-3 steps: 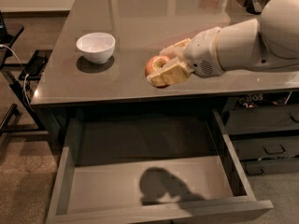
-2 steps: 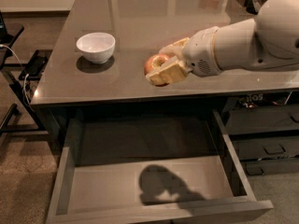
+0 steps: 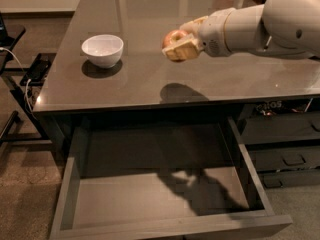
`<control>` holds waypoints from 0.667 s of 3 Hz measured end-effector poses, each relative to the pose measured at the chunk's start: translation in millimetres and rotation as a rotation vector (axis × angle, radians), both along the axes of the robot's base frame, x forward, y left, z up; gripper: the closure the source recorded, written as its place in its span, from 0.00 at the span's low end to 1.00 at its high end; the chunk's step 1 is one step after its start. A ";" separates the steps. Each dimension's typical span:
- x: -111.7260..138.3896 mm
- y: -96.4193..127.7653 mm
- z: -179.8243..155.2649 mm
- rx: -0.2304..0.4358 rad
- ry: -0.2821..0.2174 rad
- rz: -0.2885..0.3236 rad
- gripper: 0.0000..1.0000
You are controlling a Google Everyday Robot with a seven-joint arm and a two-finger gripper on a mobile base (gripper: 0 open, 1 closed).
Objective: Pick apple from top drawer and place on counter
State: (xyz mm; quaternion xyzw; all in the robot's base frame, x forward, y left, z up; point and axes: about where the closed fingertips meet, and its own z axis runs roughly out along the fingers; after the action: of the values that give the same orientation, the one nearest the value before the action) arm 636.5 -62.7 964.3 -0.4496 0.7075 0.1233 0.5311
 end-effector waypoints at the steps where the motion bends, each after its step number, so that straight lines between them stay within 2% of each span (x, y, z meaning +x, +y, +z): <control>1: 49.8 -11.3 3.5 0.035 -0.022 -0.085 1.00; 2: 87.2 -11.8 -2.9 0.058 -0.017 -0.124 1.00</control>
Offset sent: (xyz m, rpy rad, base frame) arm 0.1332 -0.0174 -0.0107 0.0863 -0.0101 -0.1775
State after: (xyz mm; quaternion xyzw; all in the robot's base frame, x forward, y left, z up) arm 723.7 -74.5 961.4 -0.3904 0.7257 0.1068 0.5564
